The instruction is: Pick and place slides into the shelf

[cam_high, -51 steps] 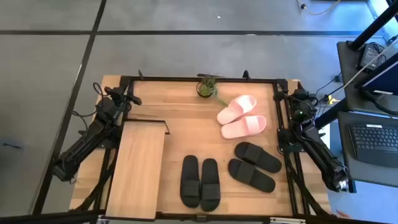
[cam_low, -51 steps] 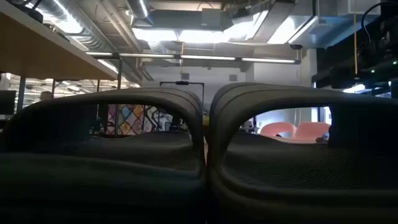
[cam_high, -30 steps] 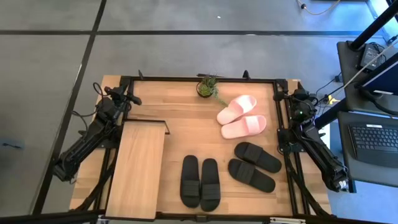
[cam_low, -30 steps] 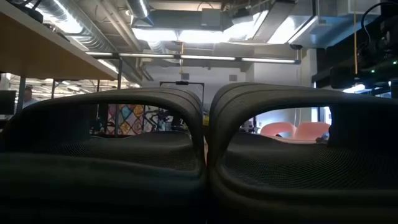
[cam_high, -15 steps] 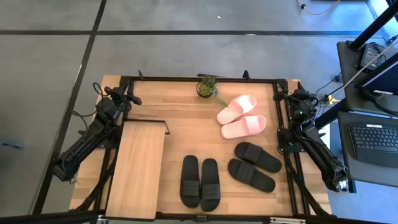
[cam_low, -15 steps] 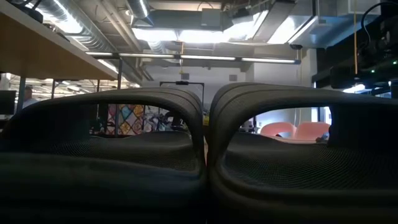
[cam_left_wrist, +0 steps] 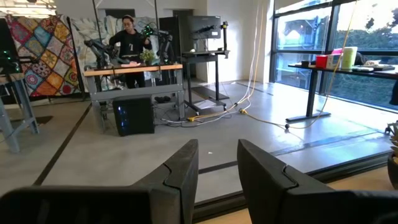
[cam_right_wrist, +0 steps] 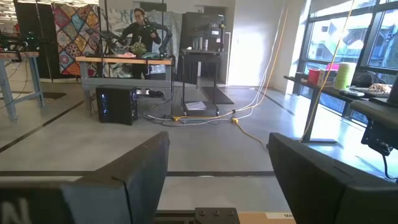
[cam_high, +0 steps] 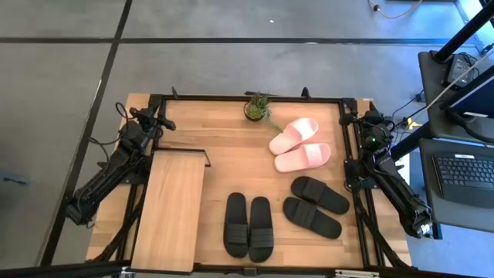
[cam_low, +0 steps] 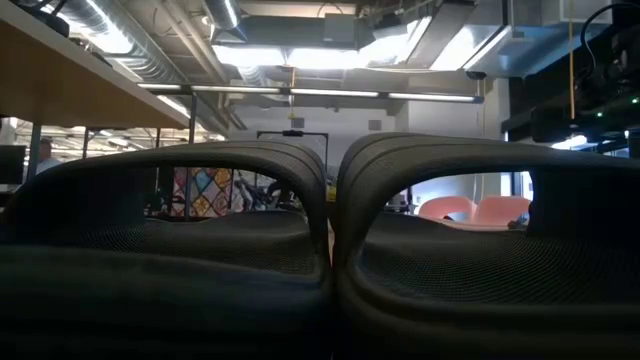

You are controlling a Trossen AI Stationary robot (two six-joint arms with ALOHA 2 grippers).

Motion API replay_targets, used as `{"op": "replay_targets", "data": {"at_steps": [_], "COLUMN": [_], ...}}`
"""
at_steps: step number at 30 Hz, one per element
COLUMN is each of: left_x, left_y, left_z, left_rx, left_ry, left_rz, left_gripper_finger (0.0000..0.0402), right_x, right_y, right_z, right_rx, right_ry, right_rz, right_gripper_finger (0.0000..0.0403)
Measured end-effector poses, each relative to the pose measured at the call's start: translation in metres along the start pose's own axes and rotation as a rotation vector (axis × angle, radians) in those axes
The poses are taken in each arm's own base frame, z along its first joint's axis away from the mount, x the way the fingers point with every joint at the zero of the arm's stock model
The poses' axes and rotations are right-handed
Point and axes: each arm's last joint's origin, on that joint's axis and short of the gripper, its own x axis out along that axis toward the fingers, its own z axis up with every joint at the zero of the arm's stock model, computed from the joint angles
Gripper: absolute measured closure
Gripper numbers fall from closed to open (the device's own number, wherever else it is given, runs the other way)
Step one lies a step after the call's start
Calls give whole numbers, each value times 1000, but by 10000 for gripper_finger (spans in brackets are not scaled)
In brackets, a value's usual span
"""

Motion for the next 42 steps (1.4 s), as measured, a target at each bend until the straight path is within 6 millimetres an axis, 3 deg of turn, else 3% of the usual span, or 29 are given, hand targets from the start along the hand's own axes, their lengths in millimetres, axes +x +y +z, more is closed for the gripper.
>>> {"op": "replay_targets", "data": {"at_steps": [42], "left_x": [0], "left_y": [0], "left_z": [0], "left_rx": [0], "left_ry": [0], "left_rz": [0], "left_gripper_finger": [298], "right_x": [0], "right_y": [0], "right_z": [0], "right_rx": [0], "right_ry": [0], "right_rz": [0], "right_gripper_finger": [128]}}
